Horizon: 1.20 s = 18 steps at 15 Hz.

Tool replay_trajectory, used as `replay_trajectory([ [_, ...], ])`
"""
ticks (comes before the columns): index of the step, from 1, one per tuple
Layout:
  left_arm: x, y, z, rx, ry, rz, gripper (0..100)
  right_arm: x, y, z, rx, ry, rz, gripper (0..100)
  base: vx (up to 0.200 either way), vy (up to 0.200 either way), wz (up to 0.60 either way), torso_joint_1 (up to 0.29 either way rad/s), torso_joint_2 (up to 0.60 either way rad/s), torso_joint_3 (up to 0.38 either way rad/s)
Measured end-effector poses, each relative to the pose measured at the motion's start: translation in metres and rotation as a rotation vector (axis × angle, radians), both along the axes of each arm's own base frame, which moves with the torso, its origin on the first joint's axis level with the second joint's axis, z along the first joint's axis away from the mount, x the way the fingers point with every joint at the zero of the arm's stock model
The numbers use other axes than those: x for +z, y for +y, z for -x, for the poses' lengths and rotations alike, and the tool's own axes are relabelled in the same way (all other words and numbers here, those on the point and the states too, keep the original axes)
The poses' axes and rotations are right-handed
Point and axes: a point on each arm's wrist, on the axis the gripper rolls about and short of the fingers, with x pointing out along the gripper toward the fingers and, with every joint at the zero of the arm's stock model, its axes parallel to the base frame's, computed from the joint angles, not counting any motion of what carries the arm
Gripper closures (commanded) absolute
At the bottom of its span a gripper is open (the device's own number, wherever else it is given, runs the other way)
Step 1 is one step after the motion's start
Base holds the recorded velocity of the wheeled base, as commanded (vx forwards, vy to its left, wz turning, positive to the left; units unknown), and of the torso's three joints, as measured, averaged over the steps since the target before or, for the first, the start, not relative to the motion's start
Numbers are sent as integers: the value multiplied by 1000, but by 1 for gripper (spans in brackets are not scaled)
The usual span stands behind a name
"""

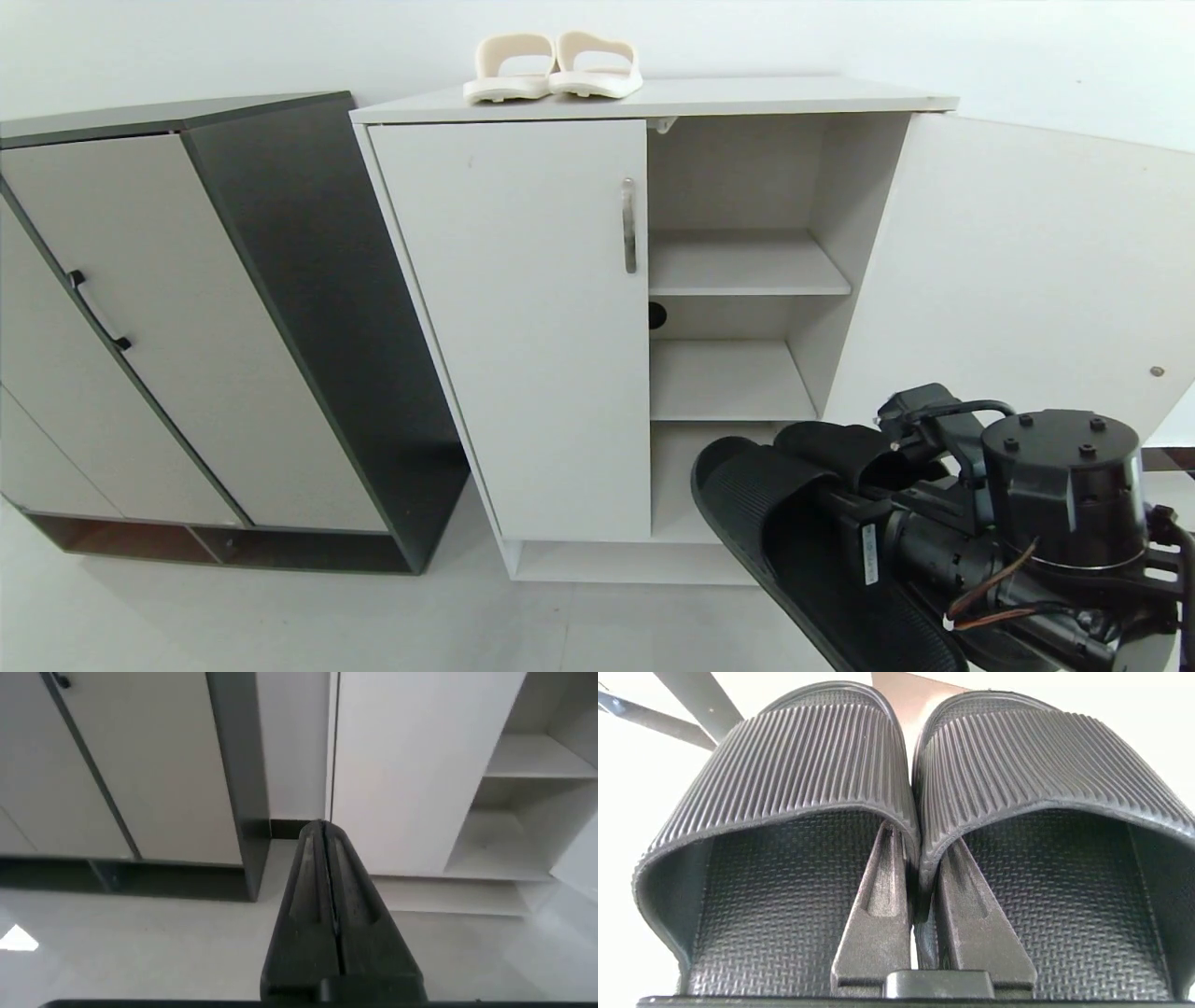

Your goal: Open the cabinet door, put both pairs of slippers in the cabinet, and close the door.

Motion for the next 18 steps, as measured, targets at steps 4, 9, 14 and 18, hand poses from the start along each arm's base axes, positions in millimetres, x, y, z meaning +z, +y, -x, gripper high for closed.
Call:
replay_trajectory([
  [4,0,-3,0,-126,1,-26,100,1,2,0,6,-15,-19,100,0,0,0,0,0,0],
  [9,0,-3,0,-125,1,-11,100,-2,9,3,30,-10,-17,100,0,-160,0,4,1,4],
  [14,0,-3,0,-128,1,1,100,2,35,23,76,-27,-29,100,0,-80,0,2,3,0],
  [18,0,-3,0,-130,1,-1,100,-8,78,6,-111,-42,-64,100,0,0,0,0,0,0],
])
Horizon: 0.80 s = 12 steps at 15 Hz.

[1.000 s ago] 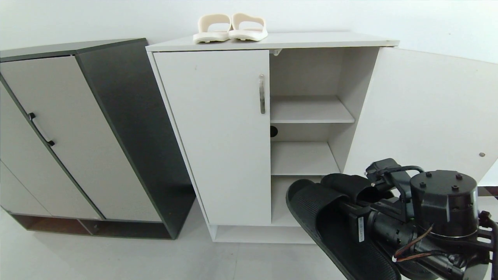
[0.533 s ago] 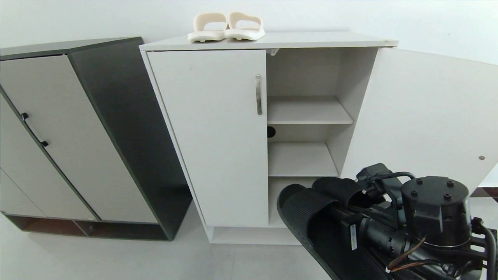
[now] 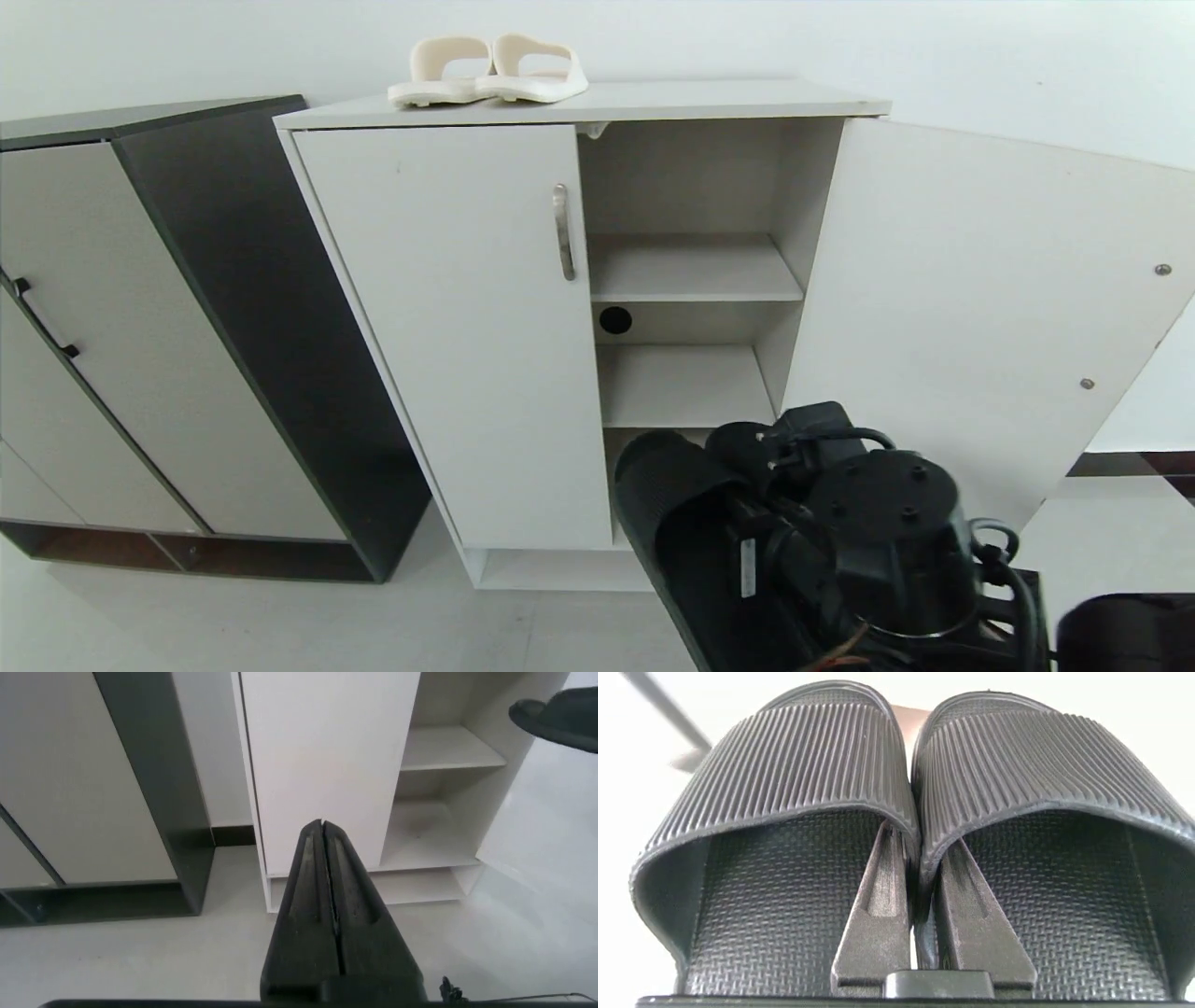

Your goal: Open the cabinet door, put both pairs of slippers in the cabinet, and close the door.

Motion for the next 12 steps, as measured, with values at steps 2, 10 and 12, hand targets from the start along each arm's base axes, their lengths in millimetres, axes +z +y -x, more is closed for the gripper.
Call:
replay_trajectory([
  [2,0,0,0,0,0,-1,100,-11,10,-17,-103,-5,18,100,0,0,0,0,0,0],
  [10,0,0,0,0,1,3,100,-51,15,-52,-183,-4,28,100,0,0,0,0,0,0],
  [12,0,0,0,0,1,3,100,-54,16,-53,-183,0,34,100,0,0,0,1,-1,-70],
])
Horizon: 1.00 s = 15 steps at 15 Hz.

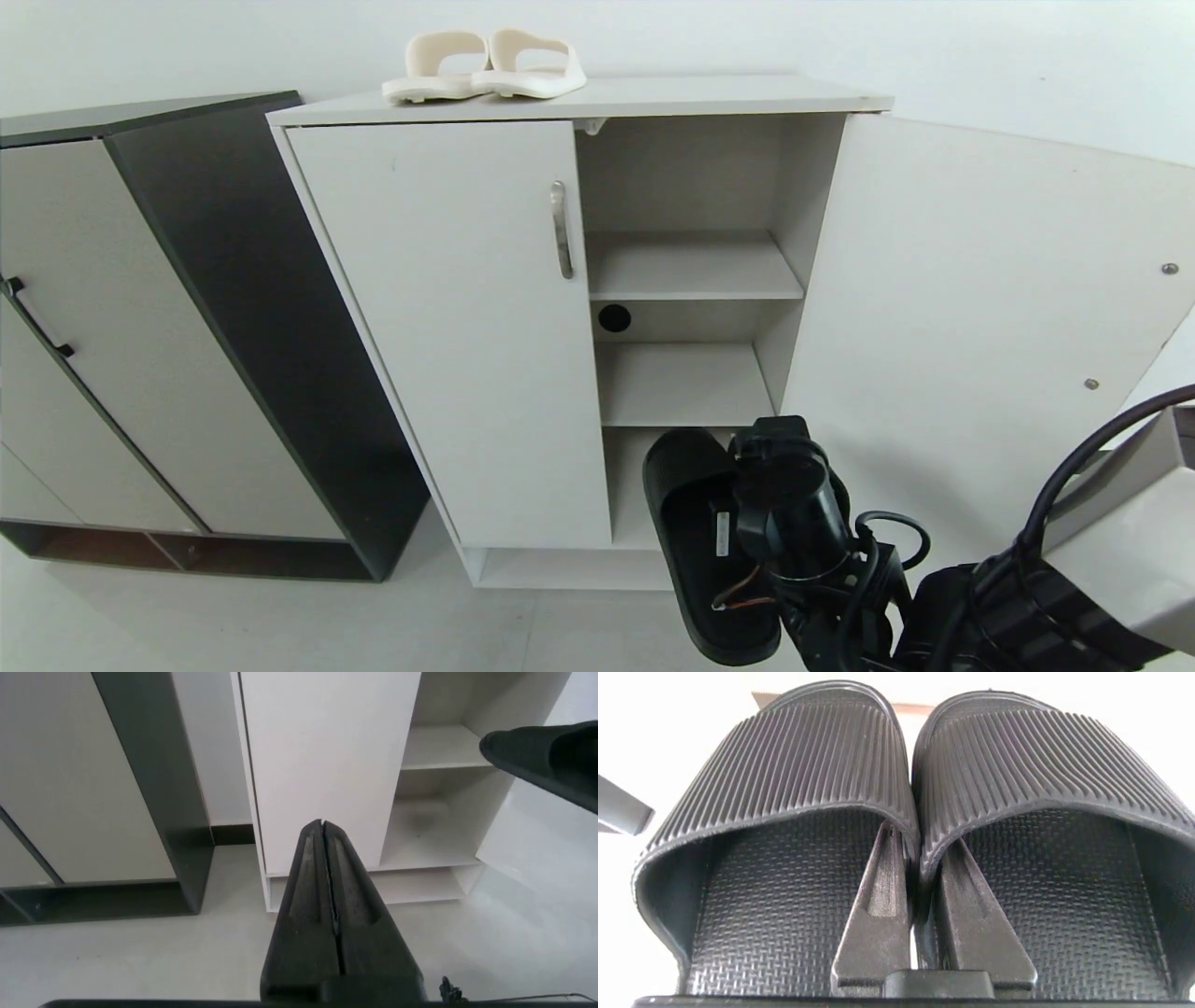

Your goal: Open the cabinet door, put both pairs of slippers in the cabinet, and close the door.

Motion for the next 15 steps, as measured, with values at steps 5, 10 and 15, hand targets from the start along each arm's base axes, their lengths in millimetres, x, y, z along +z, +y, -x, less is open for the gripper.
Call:
replay_trajectory([
  [5,0,0,0,-1,0,0,100,-3,1,-1,0,6,3,100,0,0,0,1,3,-189],
  [10,0,0,0,-1,1,-2,100,-2,3,-4,-4,-17,-19,100,0,0,0,1,4,-199],
  [15,0,0,0,-1,2,-1,100,16,4,0,31,-205,-78,100,0,0,0,5,4,-199],
])
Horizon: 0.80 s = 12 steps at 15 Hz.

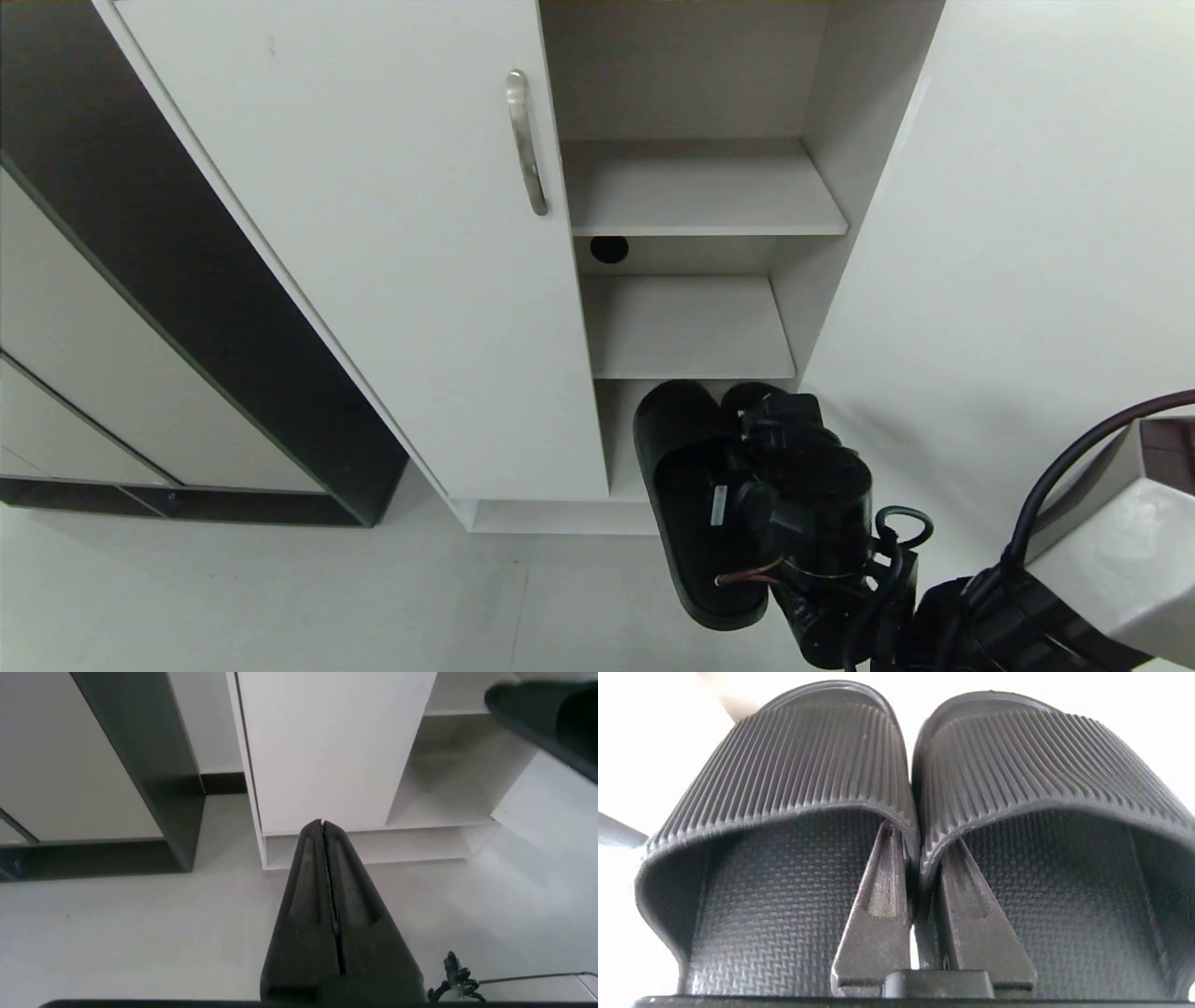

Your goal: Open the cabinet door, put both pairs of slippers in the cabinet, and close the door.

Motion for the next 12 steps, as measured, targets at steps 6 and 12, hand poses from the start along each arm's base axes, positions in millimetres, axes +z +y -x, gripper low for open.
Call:
replay_trajectory([
  [6,0,0,0,0,-1,-1,100,-2,12,-21,-34,-69,33,100,0,0,0,2,0,-49],
  [12,0,0,0,0,-1,-2,100,3,23,-40,-61,-63,36,100,0,0,0,0,0,0],
])
